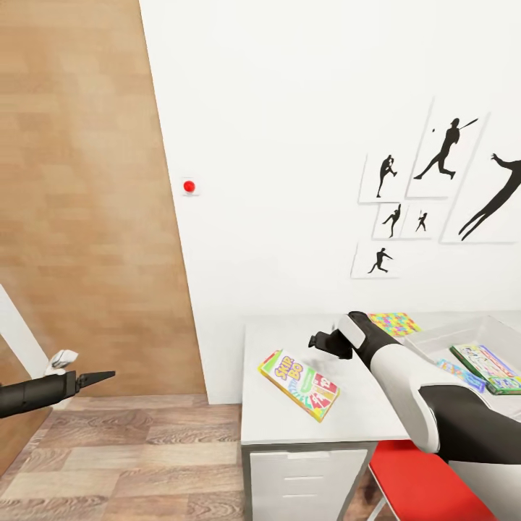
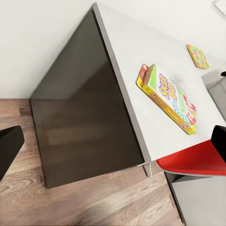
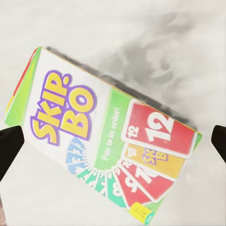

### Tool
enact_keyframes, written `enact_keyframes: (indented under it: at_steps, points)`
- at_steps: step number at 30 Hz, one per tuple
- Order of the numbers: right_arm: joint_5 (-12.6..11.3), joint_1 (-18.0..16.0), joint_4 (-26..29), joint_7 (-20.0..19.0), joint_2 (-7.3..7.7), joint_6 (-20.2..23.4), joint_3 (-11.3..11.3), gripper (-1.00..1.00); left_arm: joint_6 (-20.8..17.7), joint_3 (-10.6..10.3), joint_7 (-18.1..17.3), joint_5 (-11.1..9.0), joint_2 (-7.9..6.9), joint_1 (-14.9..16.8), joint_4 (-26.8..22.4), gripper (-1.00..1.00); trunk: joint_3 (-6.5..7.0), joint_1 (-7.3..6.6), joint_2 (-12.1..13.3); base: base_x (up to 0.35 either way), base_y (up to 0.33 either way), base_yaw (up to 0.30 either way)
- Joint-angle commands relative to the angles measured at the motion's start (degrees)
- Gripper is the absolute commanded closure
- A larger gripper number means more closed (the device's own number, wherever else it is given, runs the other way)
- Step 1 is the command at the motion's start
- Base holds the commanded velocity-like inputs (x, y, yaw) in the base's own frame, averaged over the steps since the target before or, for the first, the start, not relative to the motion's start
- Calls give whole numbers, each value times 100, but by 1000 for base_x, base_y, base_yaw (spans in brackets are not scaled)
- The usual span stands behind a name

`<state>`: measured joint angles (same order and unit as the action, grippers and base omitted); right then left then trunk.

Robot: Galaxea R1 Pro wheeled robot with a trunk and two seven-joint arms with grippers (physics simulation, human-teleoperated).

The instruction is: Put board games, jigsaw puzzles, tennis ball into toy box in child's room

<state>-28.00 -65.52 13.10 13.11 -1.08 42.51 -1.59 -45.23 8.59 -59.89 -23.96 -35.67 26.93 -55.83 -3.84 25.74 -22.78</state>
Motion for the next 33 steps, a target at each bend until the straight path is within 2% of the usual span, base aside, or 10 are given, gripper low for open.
enact_keyframes:
  at_steps: [1,33]
  points:
    - [-61,-4,8,51,1,19,-17,-100,-33,1,-5,-22,-2,5,2,-100,-14,4,-14,0,68,0]
    - [-54,-1,1,51,83,19,7,-100,-21,-15,4,-14,7,4,2,-100,-282,4,-14,0,5,0]
